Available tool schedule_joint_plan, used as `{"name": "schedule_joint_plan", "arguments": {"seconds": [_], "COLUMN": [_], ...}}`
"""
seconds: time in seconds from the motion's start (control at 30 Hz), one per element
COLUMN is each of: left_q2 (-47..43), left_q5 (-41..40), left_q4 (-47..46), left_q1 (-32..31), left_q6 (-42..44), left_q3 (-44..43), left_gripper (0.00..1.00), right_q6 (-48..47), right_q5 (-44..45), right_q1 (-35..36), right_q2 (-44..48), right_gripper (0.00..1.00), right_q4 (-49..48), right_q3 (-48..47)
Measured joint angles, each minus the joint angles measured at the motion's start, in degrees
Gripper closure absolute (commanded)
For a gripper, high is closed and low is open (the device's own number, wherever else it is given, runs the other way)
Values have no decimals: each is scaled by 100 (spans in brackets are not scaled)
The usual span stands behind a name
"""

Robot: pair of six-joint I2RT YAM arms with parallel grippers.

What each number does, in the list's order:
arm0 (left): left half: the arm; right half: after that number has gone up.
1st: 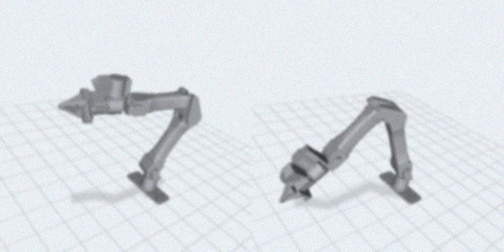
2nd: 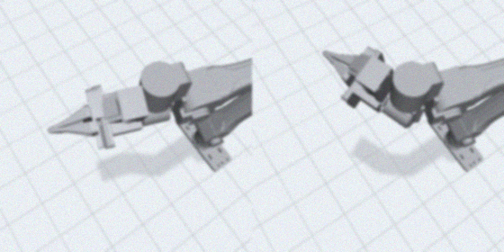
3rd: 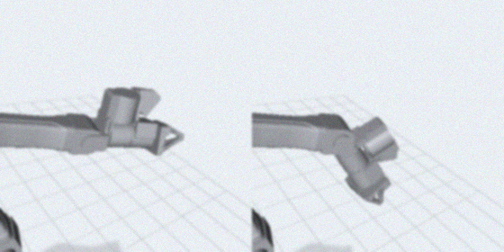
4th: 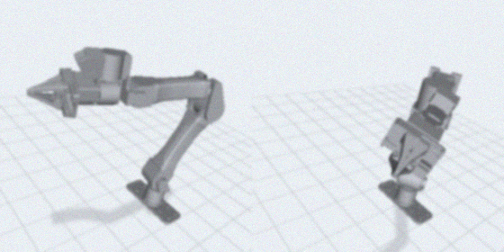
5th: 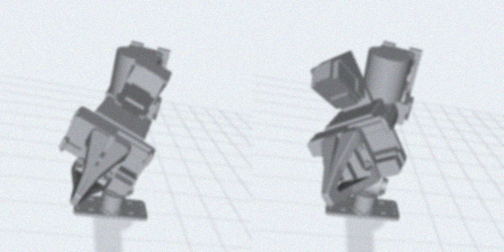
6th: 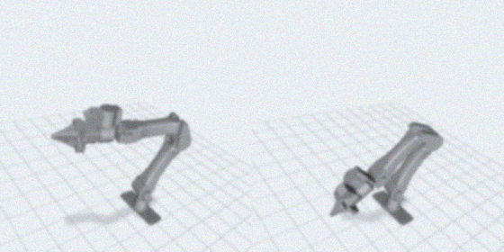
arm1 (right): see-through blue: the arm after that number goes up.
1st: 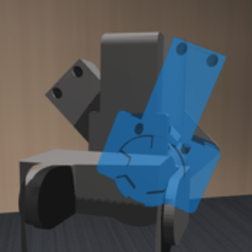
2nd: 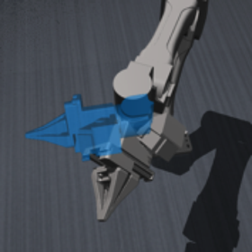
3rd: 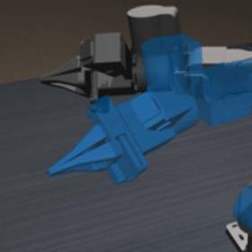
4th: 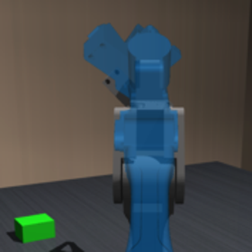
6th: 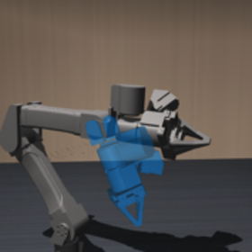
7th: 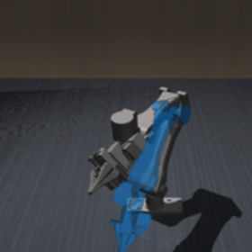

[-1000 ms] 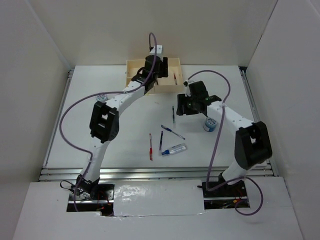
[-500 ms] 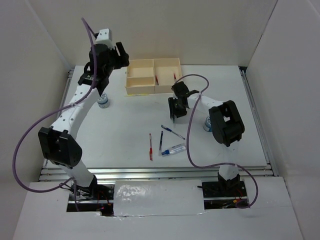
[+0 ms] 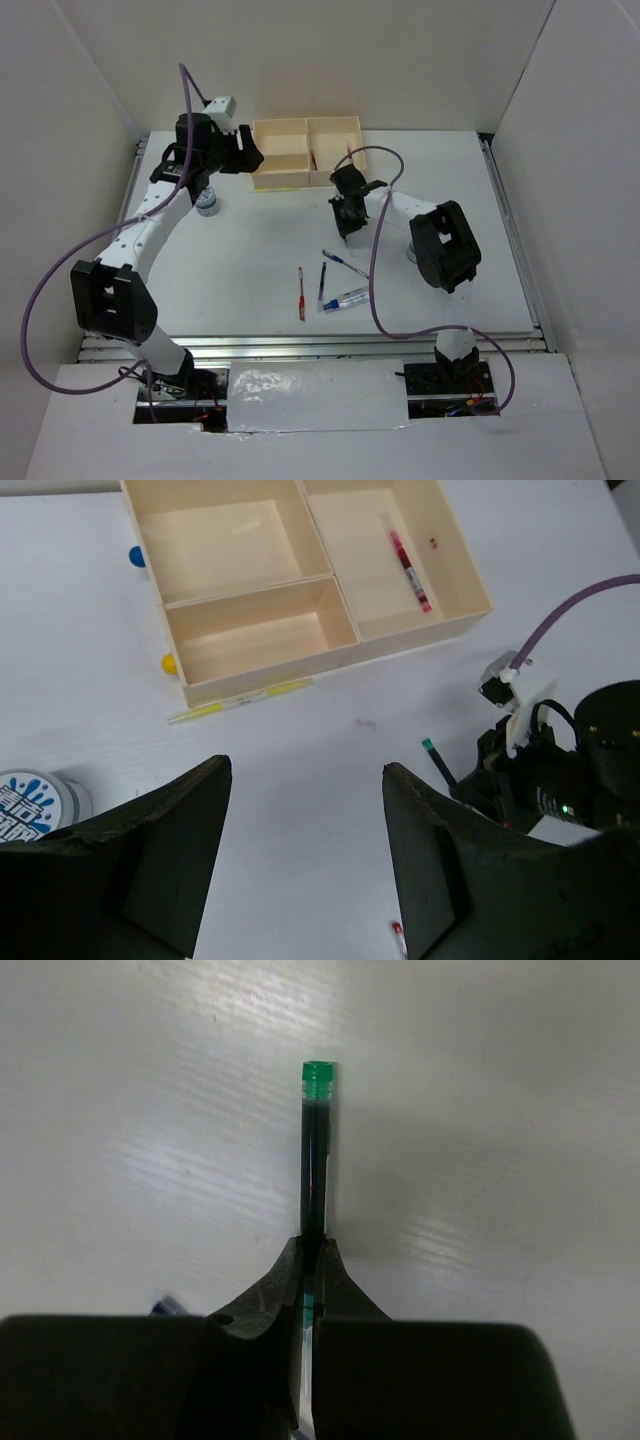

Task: Sort the stationery into containers
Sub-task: Pick up the pen from the center of the board.

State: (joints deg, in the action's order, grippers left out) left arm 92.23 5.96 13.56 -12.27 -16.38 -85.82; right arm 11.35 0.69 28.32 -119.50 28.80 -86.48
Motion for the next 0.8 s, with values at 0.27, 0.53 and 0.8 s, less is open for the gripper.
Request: {"name": "schedule_joint_plan", "arguments": {"seconds": [0.27,0.53,0.8], "left_q2": [-824,-1716,-2796], "left_q5": [2103,3921,4813], "left_q4": [-155,468,981], "left_q1": [881,610,168], "left_q6": [-299,-116,142], "left_q3": [793,844,1456], "left_gripper": [30,27,23], "right_q6": [-1521,-4468,-7239], "right_q5": [125,-289,273], "right_q1": [184,1045,2396], "right_q2": [1700,4881,6970], "right_gripper": [100,100,100], "right_q4": [13,-533,-791], "right_q3": [721,1266,3373]}}
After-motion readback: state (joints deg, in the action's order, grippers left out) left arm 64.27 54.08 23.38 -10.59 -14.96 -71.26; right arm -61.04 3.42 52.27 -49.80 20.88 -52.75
